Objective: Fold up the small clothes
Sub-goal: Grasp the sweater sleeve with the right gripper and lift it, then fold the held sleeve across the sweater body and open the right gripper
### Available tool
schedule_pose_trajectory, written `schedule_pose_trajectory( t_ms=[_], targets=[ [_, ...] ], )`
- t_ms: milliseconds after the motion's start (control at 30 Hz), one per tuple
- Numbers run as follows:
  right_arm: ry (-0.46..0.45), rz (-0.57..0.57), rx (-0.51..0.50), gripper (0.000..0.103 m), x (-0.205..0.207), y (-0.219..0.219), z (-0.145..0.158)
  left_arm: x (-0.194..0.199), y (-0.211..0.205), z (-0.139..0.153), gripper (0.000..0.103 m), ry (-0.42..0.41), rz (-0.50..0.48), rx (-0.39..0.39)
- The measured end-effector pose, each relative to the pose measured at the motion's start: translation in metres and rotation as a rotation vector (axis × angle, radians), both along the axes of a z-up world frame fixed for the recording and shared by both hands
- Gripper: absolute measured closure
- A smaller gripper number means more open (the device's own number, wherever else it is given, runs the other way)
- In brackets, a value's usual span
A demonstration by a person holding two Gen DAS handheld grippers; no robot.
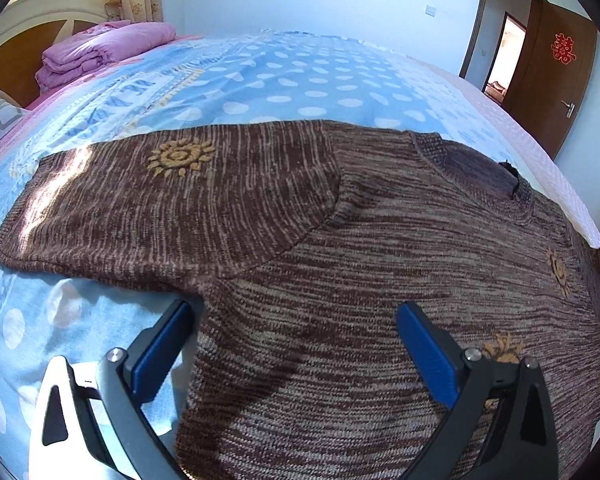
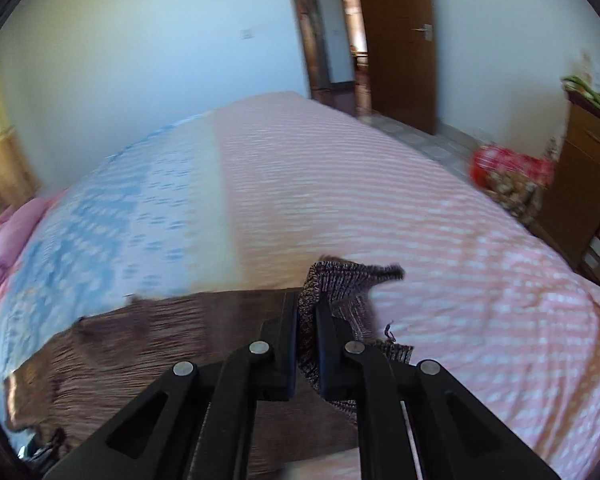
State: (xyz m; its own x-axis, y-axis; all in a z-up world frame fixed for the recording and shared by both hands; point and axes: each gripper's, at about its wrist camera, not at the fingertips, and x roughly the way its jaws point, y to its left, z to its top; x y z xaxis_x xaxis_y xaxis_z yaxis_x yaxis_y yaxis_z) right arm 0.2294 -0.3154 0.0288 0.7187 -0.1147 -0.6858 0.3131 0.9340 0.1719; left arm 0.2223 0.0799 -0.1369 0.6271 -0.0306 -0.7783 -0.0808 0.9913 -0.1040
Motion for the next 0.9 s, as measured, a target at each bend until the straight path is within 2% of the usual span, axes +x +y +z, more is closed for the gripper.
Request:
schedule_pose_trajectory(
  t_ms=[133,267,400,500,567,600,667,767,833,900],
  targets=[
    [0.002,0.151,0.061,0.096,0.023,0.076,-0.01,-0.001,0.002,0.0,0.0,-0.007,0.002,-0.009],
    [0.028,0.259,0.105,0.096,0.043,0.144,-0.037,-0.002,0.003,0.001,0.0,-0.012,0.002,-0.016],
    [0.054,0.33,0.156,0.096,0.056,0.19,-0.069,-0.002,0.005,0.001,0.0,-0.016,0.001,-0.024],
    [0.061,0.368,0.203,0.093,0.063,0.203,-0.086,-0.002,0.007,0.002,0.0,-0.023,0.0,-0.036],
    [0.098,0.402,0.227,0.086,0.066,0.208,-0.093,-0.003,0.008,0.002,0.0,-0.026,0.0,-0.042],
    [0.107,0.419,0.239,0.08,0.066,0.208,-0.094,-0.003,0.008,0.002,0.0,-0.027,0.0,-0.045],
    [0.079,0.445,0.243,0.078,0.059,0.203,-0.088,-0.003,0.007,0.002,0.0,-0.026,-0.001,-0.045],
    [-0.018,0.384,0.199,0.078,0.038,0.177,-0.069,-0.002,0.007,0.002,0.0,-0.026,-0.001,-0.044],
    [-0.004,0.304,0.129,0.078,0.025,0.153,-0.065,-0.002,0.006,0.002,0.0,-0.026,-0.001,-0.044],
    [0.016,0.273,0.071,0.078,0.013,0.132,-0.068,-0.002,0.007,0.002,0.0,-0.025,-0.001,-0.043]
  ],
)
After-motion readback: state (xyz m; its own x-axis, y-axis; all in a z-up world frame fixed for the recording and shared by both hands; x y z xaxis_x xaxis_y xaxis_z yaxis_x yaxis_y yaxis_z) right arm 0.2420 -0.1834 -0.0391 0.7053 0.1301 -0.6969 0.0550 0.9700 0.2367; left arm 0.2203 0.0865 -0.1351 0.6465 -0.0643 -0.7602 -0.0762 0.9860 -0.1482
